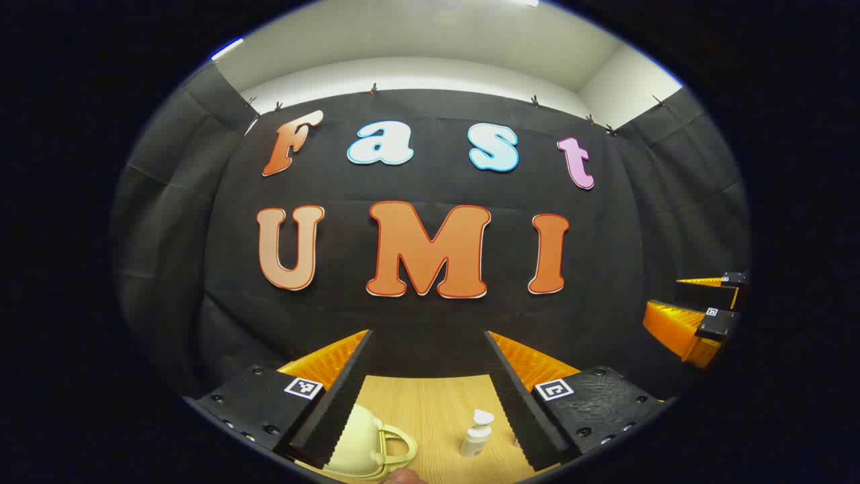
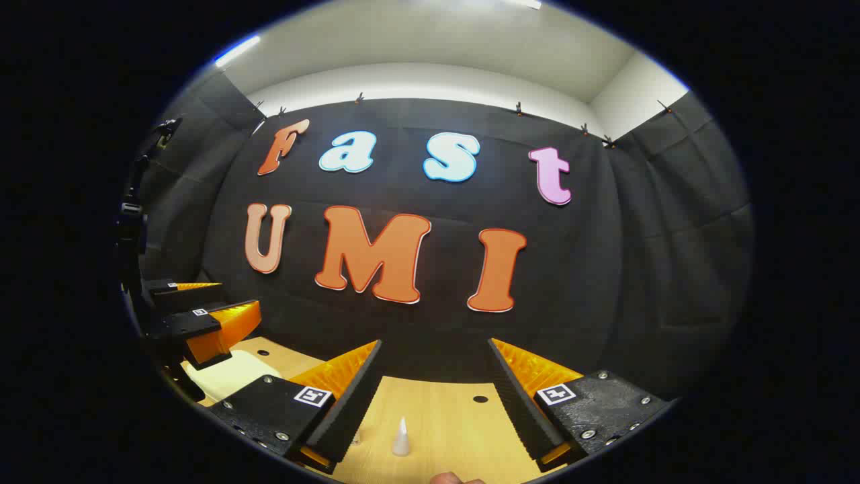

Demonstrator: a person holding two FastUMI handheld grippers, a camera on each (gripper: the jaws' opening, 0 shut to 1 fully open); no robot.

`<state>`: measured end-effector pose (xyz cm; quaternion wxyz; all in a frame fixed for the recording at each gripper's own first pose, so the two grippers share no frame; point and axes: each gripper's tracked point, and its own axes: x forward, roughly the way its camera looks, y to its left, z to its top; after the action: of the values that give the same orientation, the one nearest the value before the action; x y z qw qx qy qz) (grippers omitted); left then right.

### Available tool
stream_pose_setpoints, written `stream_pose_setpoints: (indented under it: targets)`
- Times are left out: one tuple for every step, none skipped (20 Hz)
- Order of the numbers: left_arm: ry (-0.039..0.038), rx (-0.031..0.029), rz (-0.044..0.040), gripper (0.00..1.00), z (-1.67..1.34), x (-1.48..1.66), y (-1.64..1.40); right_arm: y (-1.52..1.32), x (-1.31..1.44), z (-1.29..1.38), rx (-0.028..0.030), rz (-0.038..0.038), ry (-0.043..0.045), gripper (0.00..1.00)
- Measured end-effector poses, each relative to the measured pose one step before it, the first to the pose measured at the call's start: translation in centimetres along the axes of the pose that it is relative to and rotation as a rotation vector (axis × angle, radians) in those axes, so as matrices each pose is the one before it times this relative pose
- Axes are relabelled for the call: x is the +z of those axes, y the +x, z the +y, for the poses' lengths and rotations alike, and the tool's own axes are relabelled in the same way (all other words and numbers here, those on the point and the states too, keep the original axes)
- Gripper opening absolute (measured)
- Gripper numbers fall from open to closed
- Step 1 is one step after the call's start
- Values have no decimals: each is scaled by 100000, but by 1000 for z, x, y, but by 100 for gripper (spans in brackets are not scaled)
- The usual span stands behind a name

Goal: First open the suitcase, pack the skin care products into it, and then close the suitcase.

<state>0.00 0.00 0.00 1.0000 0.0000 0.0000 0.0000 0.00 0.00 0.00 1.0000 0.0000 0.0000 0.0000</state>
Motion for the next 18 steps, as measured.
stream_pose_setpoints:
  targets:
    - [1128,1705,-336,99,-101,14,276,524,-251,-54,1390,481,465,95]
    - [749,2629,-613,99,0,-79,186,506,-226,243,1752,283,673,95]
    - [448,1816,-1235,99,-50,238,190,356,-200,253,2016,257,678,100]
    - [533,1650,-1590,99,-178,168,-29,146,17,457,3201,-1120,141,96]
    - [347,1027,-1190,99,-195,60,123,267,29,149,1369,-1209,-1228,95]
    - [465,38,394,99,-452,-287,240,427,-338,-132,877,79,-563,95]
    - [474,-465,1208,97,-338,-314,53,299,-555,109,-16,1841,293,95]
    - [527,-1539,512,97,-357,-355,-62,29,-445,123,105,1773,1490,95]
    - [422,-1346,-929,99,-177,-25,160,-27,-132,359,322,-44,1206,96]
    - [413,-1844,-484,98,-111,-173,204,148,112,-12,-1714,-695,122,96]
    - [600,-1243,1313,98,-5,-309,380,212,42,-368,-2697,-39,-136,95]
    - [105,-1232,932,99,103,-277,93,142,-168,-67,-2163,821,-51,95]
    - [369,-1480,-722,98,0,34,196,38,139,114,-985,-240,-9,95]
    - [619,-604,-383,98,227,-10,215,49,443,155,-935,-1240,-312,95]
    - [648,-432,575,98,312,-127,280,86,230,-61,-1116,-217,-476,95]
    - [546,-930,724,98,64,-435,180,16,-85,-126,-1338,165,-258,95]
    - [429,-359,49,98,148,-160,78,-67,-14,-102,-900,172,59,95]
    - [971,-529,666,98,225,-417,224,-156,-105,94,-163,634,169,95]
